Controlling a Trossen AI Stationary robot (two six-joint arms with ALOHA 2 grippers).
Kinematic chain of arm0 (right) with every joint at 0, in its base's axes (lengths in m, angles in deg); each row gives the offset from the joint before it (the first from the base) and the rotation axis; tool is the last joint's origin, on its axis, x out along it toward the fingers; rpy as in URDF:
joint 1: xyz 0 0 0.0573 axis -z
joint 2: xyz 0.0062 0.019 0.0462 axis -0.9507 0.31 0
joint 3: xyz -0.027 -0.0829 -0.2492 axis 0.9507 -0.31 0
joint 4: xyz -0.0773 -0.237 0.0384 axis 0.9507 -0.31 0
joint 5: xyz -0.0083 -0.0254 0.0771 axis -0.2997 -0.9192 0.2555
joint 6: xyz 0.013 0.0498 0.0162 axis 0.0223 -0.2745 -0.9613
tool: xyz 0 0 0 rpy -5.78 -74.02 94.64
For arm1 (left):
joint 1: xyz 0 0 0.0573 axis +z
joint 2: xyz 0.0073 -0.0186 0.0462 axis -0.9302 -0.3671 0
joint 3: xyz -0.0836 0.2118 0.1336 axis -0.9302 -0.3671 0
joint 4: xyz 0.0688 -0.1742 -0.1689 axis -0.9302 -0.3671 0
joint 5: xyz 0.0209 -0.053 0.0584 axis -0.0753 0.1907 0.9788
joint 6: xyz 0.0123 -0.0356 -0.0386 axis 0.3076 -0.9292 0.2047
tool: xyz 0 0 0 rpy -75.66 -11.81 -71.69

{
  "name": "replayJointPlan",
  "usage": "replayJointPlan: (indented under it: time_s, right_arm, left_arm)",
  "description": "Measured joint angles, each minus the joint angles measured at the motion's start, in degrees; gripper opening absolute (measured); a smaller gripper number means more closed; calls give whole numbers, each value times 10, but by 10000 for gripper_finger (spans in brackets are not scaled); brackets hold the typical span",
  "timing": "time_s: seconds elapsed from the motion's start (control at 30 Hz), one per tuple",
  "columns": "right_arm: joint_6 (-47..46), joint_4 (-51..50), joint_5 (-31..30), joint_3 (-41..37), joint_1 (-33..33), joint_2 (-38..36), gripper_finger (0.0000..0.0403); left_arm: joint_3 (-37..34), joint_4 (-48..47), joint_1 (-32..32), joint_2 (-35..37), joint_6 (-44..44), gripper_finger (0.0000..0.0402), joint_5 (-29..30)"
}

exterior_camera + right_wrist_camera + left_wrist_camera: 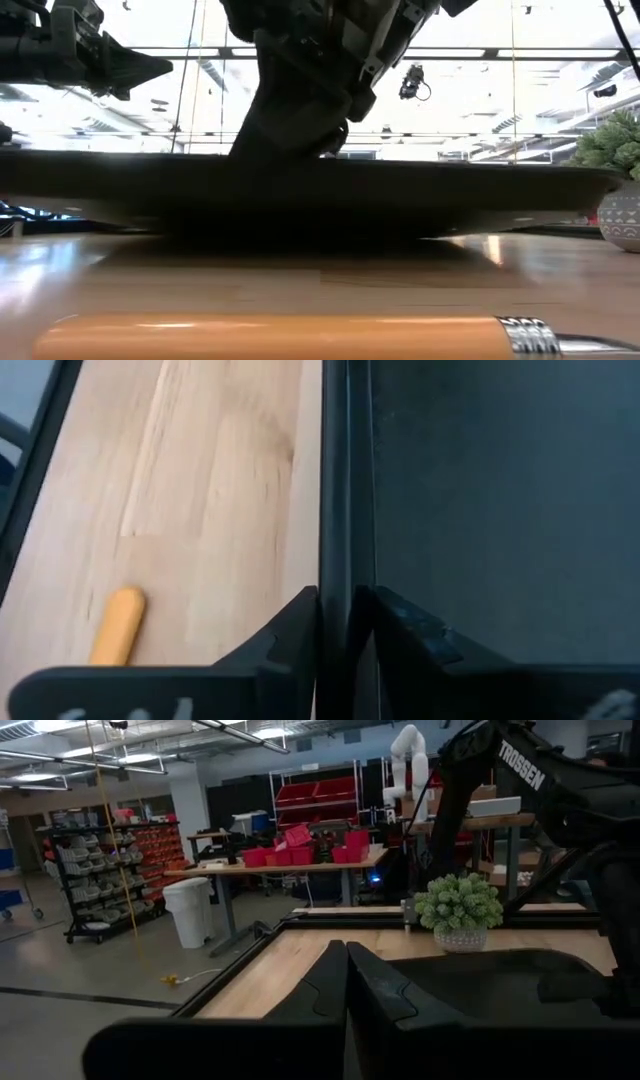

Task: Pick and place plate/cup/fork/spoon on tray
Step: Move the black tray to the center of the table, then put the green potted plant on the black tray

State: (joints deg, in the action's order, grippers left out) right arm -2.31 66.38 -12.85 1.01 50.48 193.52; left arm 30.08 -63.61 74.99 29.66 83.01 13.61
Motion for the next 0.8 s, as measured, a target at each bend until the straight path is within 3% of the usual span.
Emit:
replayJointPlan:
  time_s: [0.23, 0.43, 0.8]
  right_arm:
    - [-17, -12, 14, 0, 0, -1, 124]
    - [-5, -65, 42, 0, 10, -9, 172]
    - [56, -254, -26, 0, 33, -91, 270]
  left_arm:
    - [-1, 0, 0, 0, 0, 11, 0]
    - [-1, 0, 0, 0, 0, 11, 0]
    - [-1, 1, 0, 0, 0, 11, 0]
